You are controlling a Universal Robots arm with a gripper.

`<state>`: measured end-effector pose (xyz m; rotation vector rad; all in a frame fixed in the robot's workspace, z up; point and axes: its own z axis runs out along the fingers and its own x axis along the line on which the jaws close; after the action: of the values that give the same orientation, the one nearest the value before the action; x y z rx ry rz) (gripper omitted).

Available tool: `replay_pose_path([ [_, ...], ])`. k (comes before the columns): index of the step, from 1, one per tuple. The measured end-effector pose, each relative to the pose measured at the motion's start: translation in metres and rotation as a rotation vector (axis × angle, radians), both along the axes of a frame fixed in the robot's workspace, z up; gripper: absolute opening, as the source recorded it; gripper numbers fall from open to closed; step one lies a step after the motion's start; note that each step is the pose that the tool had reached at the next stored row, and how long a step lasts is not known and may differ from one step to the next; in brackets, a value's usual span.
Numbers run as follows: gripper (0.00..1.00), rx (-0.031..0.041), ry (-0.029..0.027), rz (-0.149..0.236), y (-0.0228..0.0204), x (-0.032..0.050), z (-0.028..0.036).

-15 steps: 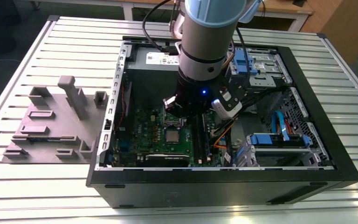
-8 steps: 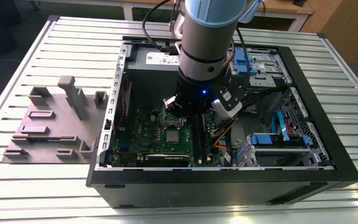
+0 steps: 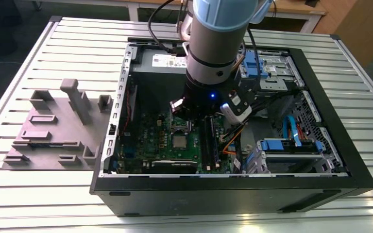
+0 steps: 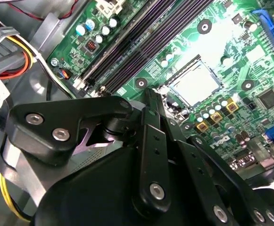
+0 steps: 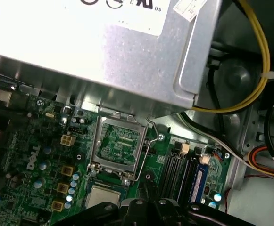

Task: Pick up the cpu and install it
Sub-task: 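Close the cpu cover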

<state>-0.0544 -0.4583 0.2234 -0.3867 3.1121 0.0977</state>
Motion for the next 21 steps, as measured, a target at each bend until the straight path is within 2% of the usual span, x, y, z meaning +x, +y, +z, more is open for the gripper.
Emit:
replay_pose_path([
  [7,0.10,0.0017,-0.0002,0.027,0.0002,0.0002,-0.0094],
  [9,0.10,0.0020,-0.0002,0.044,0.0002,0.0008,-0.0094],
  [13,0.10,0.0022,-0.0002,0.048,0.0003,0.0009,-0.0094],
  [14,0.10,0.0044,-0.0001,0.048,0.0002,0.0009,-0.0094],
  [16,0.10,0.0225,-0.0007,0.048,0.0002,0.0009,-0.0095],
  [19,0.10,0.0246,-0.0008,0.050,0.0011,0.0009,-0.0105],
  [21,0.10,0.0249,-0.0007,0.055,0.0040,0.0009,-0.0125],
])
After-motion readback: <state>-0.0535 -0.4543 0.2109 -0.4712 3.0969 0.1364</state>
